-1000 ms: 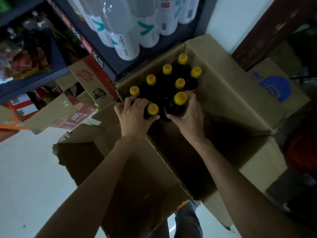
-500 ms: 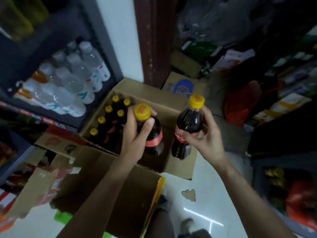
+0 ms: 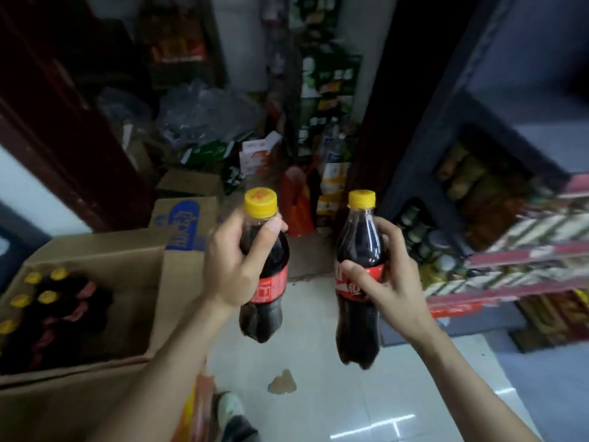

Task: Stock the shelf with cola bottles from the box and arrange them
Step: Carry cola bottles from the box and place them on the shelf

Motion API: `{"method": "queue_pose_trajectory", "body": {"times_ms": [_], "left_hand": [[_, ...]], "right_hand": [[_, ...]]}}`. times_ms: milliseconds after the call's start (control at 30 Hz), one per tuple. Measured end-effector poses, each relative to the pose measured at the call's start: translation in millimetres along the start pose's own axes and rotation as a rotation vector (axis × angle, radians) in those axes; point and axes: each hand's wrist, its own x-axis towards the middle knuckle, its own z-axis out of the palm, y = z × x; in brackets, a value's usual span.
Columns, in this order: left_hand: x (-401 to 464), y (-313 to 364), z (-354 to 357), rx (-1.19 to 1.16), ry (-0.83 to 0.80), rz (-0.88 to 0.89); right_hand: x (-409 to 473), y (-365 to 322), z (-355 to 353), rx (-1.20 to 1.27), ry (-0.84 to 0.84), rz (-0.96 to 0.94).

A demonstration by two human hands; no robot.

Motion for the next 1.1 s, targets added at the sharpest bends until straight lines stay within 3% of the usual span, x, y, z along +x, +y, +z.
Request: {"method": "queue_pose_trajectory", "body": {"times_ms": [233,567,667,900,1100], "left_hand": [[22,109,147,0.056,0.058,0.375],[119,198,337,-0.162,0.164,0.829],[152,202,399,-0.179,0.153,0.806],[225,206,518,-0.143,0.091,0.475],[267,191,574,0.008,0.06,0.248]], "right_hand": [[-28,-20,-185,0.005,0.227,-0.126],[46,-24,-366,-0.139,0.512,-0.387],[70,-10,-413,-0.221,0.593,-0.414],[135,30,-503,-0.437,0.688,-0.341],[168,54,-545,-0.508,0.674,-0.324]]}}
